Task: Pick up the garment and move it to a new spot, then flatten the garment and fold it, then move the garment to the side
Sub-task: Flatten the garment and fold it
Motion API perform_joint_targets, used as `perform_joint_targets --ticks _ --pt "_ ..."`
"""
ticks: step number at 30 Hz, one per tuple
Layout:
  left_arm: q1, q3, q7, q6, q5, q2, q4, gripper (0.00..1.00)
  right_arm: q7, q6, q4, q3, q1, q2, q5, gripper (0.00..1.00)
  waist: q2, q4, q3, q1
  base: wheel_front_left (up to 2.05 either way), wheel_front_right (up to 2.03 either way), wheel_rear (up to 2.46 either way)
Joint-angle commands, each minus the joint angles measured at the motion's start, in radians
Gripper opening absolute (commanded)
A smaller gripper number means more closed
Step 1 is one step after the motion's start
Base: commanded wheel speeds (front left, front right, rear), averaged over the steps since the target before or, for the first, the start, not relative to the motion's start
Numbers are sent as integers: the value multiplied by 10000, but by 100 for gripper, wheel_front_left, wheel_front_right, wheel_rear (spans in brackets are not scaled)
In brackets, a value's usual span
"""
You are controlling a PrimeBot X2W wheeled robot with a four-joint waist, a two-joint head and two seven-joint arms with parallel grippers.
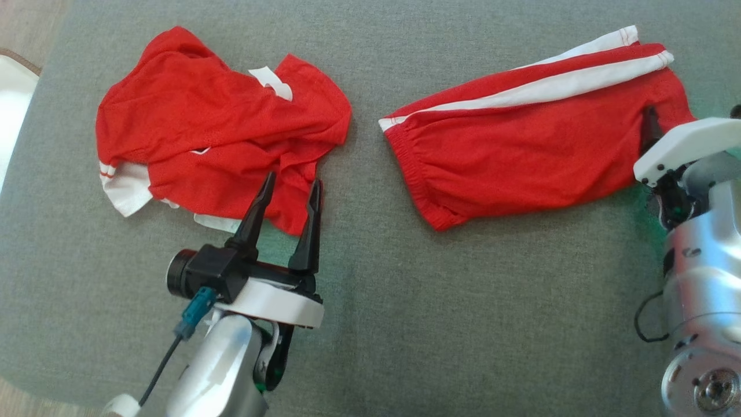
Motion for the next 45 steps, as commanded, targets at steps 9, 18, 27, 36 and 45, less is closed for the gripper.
perform_joint_targets --ticks 9,18,27,36,45 --pt "-345 242 -93 124 -152 22 -302 100 -783 -9 487 712 -516 141 -387 0 0 -292 -7 1 0 0 0" --pt "-174 352 -93 100 -100 21 -290 100 -1482 -9 -60 1084 75 -522 623 0 0 -975 -604 1 0 0 0" --pt "186 455 -93 43 18 21 -224 100 -1396 -9 -1353 1114 1722 -1260 1476 0 0 -1496 -1258 1 0 0 0" --pt "399 504 -93 -109 207 20 -88 100 -1746 -9 -1878 1281 2332 -1140 1695 0 0 -1407 -1426 1 0 0 0" --pt "609 631 -93 -160 264 20 141 100 -2358 -9 -2157 2677 2323 -742 2395 0 0 -1167 -1950 1 0 0 0"
